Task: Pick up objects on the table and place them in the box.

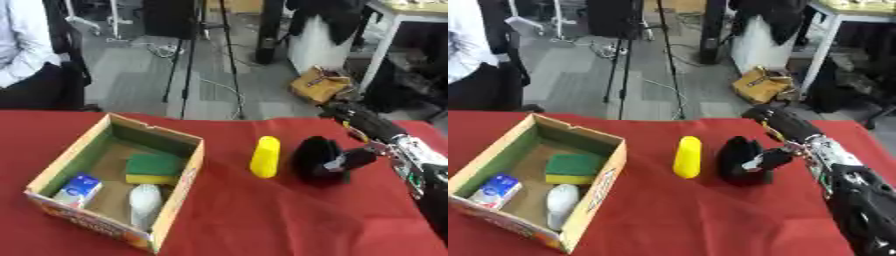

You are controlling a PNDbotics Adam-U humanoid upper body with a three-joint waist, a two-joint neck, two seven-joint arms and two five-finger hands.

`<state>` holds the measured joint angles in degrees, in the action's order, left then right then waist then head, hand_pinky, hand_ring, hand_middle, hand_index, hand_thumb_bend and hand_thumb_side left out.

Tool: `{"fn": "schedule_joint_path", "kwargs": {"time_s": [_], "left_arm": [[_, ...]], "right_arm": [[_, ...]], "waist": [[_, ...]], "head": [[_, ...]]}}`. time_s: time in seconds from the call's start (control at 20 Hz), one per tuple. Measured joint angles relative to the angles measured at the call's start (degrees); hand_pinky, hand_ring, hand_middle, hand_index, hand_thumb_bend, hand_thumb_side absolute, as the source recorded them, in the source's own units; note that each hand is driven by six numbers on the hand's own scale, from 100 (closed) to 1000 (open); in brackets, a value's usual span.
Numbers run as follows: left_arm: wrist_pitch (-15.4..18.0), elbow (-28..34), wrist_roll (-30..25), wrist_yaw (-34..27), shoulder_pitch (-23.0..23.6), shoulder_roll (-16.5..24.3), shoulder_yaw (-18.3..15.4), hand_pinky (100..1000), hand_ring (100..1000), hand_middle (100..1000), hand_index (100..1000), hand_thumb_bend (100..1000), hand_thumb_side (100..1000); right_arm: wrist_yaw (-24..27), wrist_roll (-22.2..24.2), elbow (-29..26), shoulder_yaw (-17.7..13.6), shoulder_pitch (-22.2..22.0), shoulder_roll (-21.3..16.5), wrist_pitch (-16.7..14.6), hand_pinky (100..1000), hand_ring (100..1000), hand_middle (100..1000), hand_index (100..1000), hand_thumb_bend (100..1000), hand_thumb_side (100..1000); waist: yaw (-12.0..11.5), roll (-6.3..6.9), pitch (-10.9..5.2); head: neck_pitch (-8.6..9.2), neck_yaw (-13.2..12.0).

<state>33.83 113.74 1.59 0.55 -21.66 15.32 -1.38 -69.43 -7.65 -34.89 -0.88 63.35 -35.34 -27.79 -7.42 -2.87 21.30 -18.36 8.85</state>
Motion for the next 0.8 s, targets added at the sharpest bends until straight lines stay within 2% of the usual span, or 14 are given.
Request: {"fn": "schedule_joint_path", "kwargs": {"time_s": [0.3, 0.4, 0.5, 0.65, 0.8], "left_arm": [[-0.01, 0.0, -0.3, -0.43, -0.22, 0.0, 0.06, 905, 922, 899, 874, 100, 845], [-0.02, 0.0, -0.44, -0.47, -0.32, 0.0, 0.19, 906, 922, 897, 872, 100, 843], [-0.01, 0.0, -0.48, -0.48, -0.32, 0.0, 0.25, 907, 922, 897, 872, 100, 844], [-0.01, 0.0, -0.48, -0.48, -0.28, -0.03, 0.23, 909, 921, 896, 871, 100, 846], [-0.11, 0.0, -0.38, -0.48, 0.15, -0.14, 0.2, 910, 920, 895, 870, 100, 848]], "right_arm": [[0.09, 2.73, -0.01, -0.09, 0.23, 0.14, 0.76, 950, 1000, 906, 950, 981, 745], [0.72, 4.51, 0.23, -0.53, 0.42, 0.34, 1.59, 967, 1000, 924, 972, 983, 696], [2.58, 7.67, 0.88, -1.52, 0.98, 0.72, 4.56, 967, 1000, 933, 984, 983, 691], [8.61, 14.15, 0.77, -2.86, 2.15, 1.88, 11.05, 974, 1000, 953, 1000, 1000, 690], [14.07, 19.68, -1.14, -2.84, 2.96, 3.16, 16.51, 974, 1000, 956, 1000, 1000, 685]], "waist": [[-0.64, -0.24, 0.5], [-0.73, -0.33, 0.67], [-0.57, -0.17, 0.74], [0.32, 0.38, 0.74], [1.31, 0.57, 0.65]], "head": [[0.89, 0.63], [0.98, 0.82], [0.98, 0.91], [0.89, 0.83], [0.36, 0.41]]}}
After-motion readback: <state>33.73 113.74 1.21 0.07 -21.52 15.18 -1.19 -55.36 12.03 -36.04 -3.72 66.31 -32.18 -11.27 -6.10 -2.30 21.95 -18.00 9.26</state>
